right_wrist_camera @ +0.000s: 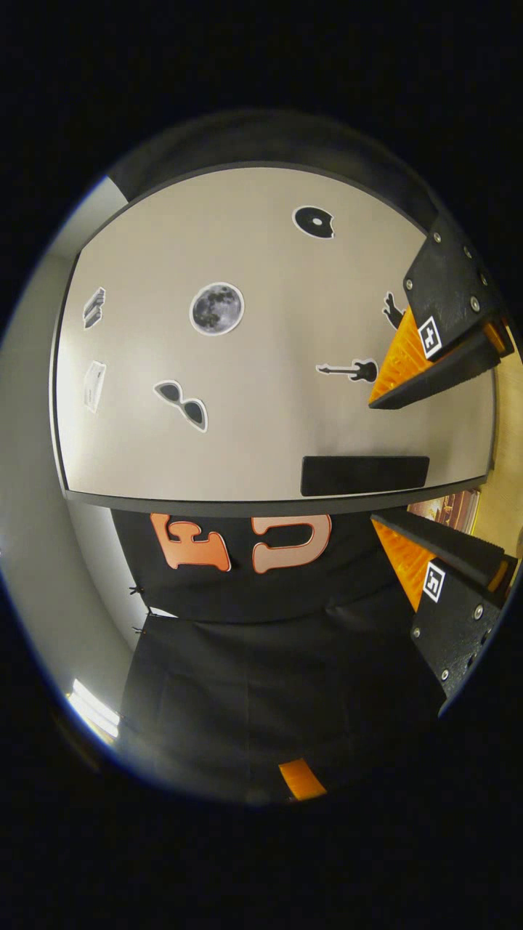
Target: Open the cabinet door with the right hand, grasp the bottle in the cabinet with the left hand and place it on the coaster, then close the cabinet door with the right hand.
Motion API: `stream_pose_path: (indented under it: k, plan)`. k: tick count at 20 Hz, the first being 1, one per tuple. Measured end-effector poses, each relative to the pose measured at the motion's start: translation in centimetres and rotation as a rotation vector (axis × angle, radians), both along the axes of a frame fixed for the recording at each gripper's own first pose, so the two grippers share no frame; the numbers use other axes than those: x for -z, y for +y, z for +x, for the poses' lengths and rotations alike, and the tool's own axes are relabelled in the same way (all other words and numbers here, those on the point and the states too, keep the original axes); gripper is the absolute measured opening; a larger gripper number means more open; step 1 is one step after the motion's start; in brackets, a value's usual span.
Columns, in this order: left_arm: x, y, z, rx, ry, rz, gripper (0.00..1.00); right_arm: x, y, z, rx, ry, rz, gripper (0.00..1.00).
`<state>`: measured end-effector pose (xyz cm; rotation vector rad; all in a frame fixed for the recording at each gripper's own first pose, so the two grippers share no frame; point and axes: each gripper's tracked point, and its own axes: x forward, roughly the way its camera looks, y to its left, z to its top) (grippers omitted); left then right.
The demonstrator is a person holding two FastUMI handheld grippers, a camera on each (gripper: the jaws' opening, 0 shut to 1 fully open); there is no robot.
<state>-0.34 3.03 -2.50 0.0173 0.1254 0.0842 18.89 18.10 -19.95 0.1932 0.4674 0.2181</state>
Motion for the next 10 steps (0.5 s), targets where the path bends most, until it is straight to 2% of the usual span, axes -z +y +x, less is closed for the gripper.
stream_pose_path:
  k: [4, 7, 8, 9, 10]
  plan:
    - [0.2, 0.4, -0.1, -0.025, 0.007, -0.004, 0.96, 2.1, 0.2, 2.1, 0.062, 0.055, -0.037, 0.82]
    - [0.4, 1.1, -0.5, -0.047, 0.020, 0.011, 0.96, 2.7, 0.5, 2.7, 0.103, 0.075, -0.024, 0.70]
    - [0.5, 1.3, -0.6, -0.056, 0.024, 0.018, 0.93, 2.6, 0.6, 2.9, 0.110, 0.065, -0.035, 0.67]
    - [0.5, 1.5, -0.8, -0.062, 0.027, 0.016, 0.93, 2.4, 0.7, 2.9, 0.112, 0.062, -0.058, 0.60]
    - [0.5, 1.4, -0.9, -0.061, 0.032, 0.010, 0.93, 2.7, 1.0, 2.9, 0.113, 0.066, -0.073, 0.59]
